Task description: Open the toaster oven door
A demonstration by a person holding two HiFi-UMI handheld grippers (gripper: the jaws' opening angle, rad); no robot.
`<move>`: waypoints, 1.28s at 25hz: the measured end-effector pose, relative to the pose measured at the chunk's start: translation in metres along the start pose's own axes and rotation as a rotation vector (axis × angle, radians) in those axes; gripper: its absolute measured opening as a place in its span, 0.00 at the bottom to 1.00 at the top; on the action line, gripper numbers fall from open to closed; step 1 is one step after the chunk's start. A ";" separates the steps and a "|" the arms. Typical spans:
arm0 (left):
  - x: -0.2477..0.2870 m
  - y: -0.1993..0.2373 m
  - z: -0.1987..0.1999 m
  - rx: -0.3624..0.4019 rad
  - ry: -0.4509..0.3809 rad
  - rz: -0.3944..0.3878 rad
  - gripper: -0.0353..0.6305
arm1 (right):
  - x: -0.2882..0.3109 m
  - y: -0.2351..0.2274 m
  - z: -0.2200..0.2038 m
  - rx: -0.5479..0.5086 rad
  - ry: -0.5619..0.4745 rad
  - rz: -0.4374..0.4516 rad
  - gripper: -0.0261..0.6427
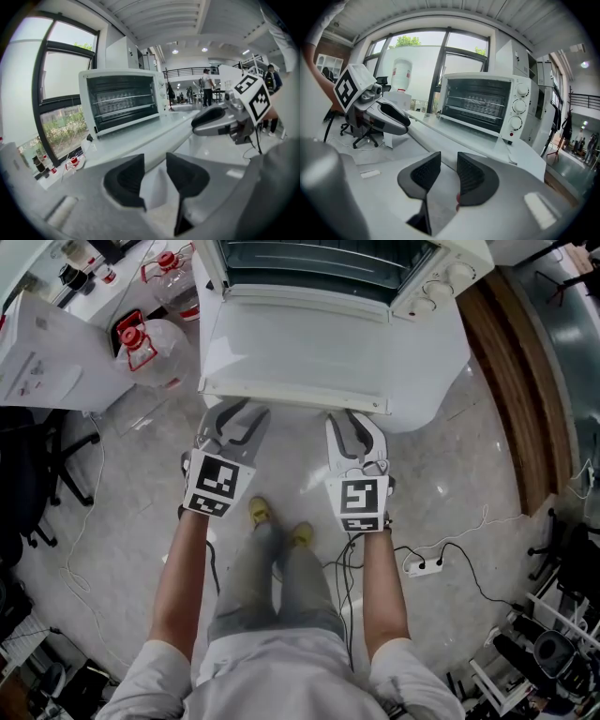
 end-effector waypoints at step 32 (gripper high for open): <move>-0.091 -0.014 0.083 -0.097 -0.053 0.181 0.22 | -0.092 -0.015 0.081 0.117 -0.064 -0.011 0.16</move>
Point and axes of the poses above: the fingertips, and each gripper's own axes: x forward along the fingers, y to its left, z out of its top, the point moved 1 cm from there along -x, backward along the fingers, and after that the axes turned 10 degrees about -y, right-handed, at the moved point
